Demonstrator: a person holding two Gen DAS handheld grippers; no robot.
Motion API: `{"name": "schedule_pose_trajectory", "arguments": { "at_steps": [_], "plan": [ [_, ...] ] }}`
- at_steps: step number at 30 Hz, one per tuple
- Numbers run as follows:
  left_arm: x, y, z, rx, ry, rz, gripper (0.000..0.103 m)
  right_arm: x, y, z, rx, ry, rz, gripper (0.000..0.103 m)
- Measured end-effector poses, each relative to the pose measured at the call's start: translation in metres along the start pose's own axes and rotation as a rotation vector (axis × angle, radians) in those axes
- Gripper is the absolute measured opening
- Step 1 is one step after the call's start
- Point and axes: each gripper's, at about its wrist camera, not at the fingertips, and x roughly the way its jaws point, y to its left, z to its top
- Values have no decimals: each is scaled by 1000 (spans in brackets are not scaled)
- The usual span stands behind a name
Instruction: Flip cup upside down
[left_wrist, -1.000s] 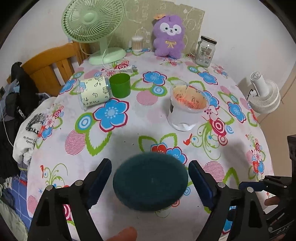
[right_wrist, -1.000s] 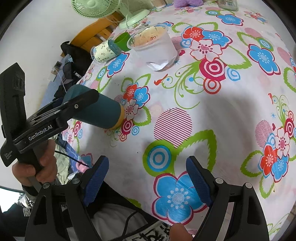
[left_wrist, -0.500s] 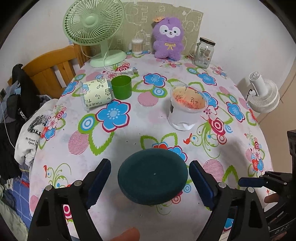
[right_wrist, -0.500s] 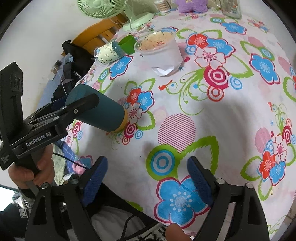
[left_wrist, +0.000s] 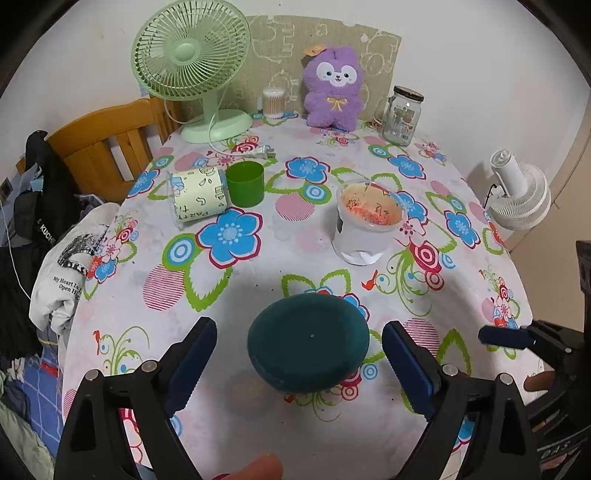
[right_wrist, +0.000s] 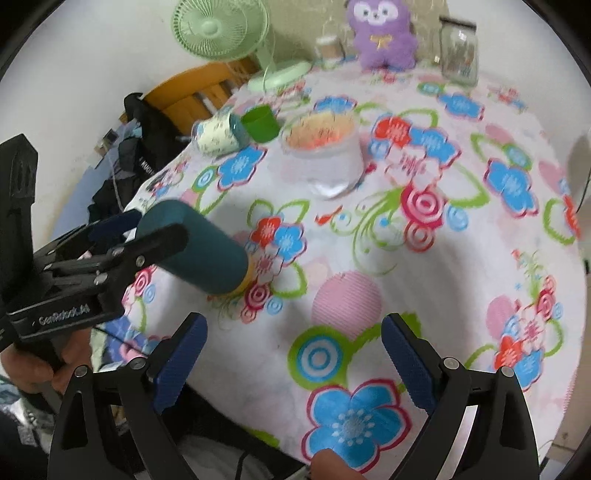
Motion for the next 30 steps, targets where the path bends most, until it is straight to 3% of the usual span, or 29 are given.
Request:
{"name": "schedule_pose_trajectory", "arguments": {
  "at_steps": [5, 30],
  "plan": [
    [-10, 4, 1, -4, -30, 7, 94, -9, 8, 7, -26, -65, -42, 97],
    [-54, 18, 5, -16, -185, 20, 97, -38, 48, 19, -99, -196, -110, 97]
  ]
}}
